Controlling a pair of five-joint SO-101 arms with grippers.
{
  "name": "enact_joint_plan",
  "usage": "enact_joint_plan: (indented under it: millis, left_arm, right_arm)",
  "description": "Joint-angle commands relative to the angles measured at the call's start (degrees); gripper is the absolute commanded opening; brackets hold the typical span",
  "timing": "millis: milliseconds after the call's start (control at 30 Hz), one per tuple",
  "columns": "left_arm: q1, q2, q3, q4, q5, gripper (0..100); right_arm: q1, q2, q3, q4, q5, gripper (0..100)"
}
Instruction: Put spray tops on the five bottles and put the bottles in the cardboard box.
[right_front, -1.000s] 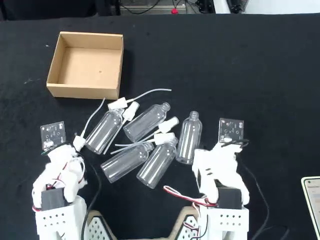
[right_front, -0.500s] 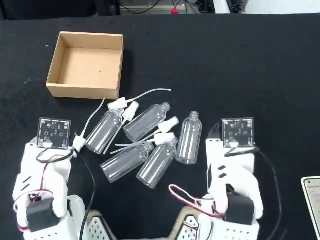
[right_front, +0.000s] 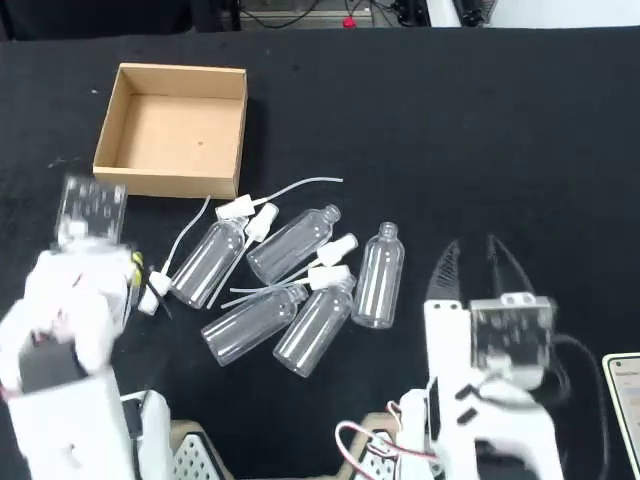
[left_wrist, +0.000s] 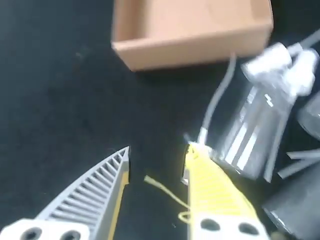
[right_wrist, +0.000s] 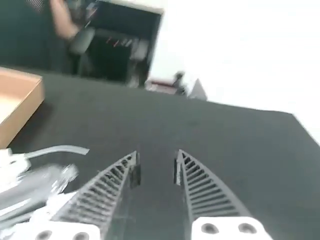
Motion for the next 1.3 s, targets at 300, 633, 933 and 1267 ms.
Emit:
enact_joint_plan:
  millis: [300,633,933,1267]
  left_arm:
    - [21.32,39.74,-25.89,10.55,-0.09,18]
    - [24.13,61.98,-35.38,5.27,-0.09,25]
    - [23.78,73.14,-41.89,2.64,-0.09,29]
    - [22.64,81.32,-42.24,-3.34,-0.09,29]
  right_arm:
    - [-8.79,14.55,9.19,-10.81,-7.65,11.6]
    - [-8.70,11.47,19.56,-13.63,-7.47,11.6]
    - [-8.70,11.38,20.70,-13.89,-7.47,11.6]
    - [-8.70,11.38,20.79,-13.80,-7.47,11.6]
